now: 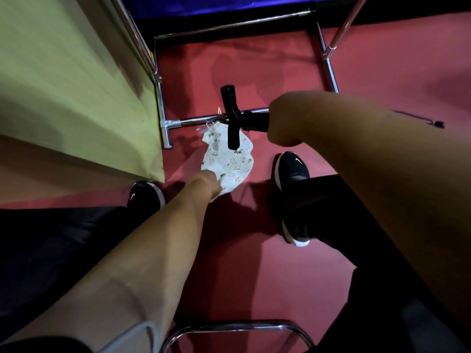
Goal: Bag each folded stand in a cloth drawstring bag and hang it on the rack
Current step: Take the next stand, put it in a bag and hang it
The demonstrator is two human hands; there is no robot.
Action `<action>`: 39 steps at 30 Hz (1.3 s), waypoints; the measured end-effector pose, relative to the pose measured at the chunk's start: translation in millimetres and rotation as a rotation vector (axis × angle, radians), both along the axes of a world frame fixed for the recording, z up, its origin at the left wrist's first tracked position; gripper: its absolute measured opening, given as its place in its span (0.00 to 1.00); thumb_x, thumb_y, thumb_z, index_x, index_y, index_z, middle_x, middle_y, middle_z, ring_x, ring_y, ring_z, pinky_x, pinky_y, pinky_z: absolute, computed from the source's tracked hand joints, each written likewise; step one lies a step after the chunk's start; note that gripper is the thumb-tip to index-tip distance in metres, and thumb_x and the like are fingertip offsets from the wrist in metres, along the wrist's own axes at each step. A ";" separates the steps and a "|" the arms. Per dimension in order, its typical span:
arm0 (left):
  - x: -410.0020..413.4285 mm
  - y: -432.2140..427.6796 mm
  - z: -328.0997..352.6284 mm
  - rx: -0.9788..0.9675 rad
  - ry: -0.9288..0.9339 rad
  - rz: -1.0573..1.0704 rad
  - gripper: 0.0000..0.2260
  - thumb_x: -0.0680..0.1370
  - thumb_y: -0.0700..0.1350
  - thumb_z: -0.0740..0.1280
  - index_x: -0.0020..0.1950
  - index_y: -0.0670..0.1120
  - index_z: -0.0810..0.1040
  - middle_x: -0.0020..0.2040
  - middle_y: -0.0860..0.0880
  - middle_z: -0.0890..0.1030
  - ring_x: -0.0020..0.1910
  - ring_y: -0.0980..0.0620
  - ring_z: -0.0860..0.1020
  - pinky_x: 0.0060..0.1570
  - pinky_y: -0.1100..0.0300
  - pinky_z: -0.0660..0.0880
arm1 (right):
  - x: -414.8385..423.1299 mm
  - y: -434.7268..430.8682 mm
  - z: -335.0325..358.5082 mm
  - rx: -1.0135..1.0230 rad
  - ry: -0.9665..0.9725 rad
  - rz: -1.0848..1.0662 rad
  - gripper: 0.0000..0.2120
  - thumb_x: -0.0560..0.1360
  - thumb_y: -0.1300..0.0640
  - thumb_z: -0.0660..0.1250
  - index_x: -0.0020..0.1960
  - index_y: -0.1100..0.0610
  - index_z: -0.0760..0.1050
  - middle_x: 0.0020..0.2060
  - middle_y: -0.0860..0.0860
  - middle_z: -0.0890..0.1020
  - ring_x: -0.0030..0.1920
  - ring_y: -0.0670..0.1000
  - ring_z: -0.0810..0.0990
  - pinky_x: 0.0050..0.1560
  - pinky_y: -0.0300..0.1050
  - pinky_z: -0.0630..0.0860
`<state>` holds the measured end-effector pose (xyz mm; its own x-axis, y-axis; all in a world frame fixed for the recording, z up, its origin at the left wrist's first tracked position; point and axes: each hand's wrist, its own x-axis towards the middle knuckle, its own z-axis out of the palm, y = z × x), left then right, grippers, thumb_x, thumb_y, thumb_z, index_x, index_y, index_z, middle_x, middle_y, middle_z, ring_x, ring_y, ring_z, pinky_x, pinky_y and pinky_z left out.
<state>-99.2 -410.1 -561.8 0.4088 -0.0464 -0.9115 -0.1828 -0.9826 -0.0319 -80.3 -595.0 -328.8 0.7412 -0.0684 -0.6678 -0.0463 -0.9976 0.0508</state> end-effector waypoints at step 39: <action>21.6 -6.5 220.1 -1.016 -0.442 0.658 0.22 0.76 0.35 0.76 0.68 0.49 0.79 0.53 0.51 0.85 0.52 0.51 0.83 0.49 0.68 0.78 | -0.8 32.5 103.4 0.593 -0.483 -0.406 0.08 0.73 0.56 0.70 0.50 0.56 0.81 0.38 0.56 0.86 0.36 0.58 0.87 0.36 0.48 0.81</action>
